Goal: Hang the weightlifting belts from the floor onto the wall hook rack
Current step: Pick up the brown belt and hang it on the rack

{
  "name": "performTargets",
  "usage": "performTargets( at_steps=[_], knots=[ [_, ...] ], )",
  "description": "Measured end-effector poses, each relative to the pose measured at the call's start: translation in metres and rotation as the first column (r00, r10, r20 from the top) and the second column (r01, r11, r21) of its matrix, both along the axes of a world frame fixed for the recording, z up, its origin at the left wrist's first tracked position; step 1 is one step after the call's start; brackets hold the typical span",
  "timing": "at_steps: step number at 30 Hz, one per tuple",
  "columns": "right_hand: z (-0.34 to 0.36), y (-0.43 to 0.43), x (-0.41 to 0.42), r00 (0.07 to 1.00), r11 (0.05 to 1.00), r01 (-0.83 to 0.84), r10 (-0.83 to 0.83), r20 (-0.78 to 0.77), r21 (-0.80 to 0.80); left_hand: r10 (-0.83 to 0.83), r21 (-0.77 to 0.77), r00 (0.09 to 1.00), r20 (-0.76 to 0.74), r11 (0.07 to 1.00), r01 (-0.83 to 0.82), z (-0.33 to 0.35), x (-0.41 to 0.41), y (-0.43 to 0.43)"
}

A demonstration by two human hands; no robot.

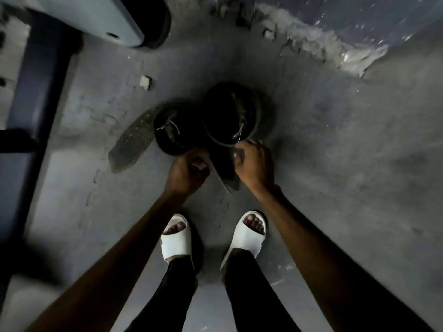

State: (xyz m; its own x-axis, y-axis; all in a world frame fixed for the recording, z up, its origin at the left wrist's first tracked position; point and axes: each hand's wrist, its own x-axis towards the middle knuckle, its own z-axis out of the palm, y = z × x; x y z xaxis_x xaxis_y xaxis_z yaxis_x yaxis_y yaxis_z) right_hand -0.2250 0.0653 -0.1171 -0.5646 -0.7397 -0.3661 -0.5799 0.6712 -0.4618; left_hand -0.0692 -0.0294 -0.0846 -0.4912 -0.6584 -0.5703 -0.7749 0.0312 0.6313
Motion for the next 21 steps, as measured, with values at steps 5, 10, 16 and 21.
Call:
performTargets(
  at_steps=[5, 10, 16, 21],
  knots=[
    [-0.085, -0.019, 0.002, 0.964, 0.971, -0.187, 0.212, -0.162, 0.151, -0.007, 0.038, 0.999, -0.039, 0.999, 0.008, -0.062, 0.003, -0.004],
    [-0.096, -0.03, 0.005, 0.95, 0.966, -0.176, 0.217, -0.222, 0.189, 0.012, 0.062, 0.998, -0.066, 0.998, -0.008, -0.073, 0.005, -0.005],
    [-0.001, -0.028, -0.009, 0.996, 0.989, 0.087, -0.082, 0.045, -0.12, 0.1, 0.136, 0.994, -0.054, 0.986, -0.092, -0.003, 0.004, -0.01],
    [0.131, -0.032, -0.028, 0.766, 0.829, 0.538, -0.406, 0.499, -0.151, 0.259, 0.315, 0.96, -0.104, 0.924, -0.215, 0.107, -0.021, -0.014]
  ],
)
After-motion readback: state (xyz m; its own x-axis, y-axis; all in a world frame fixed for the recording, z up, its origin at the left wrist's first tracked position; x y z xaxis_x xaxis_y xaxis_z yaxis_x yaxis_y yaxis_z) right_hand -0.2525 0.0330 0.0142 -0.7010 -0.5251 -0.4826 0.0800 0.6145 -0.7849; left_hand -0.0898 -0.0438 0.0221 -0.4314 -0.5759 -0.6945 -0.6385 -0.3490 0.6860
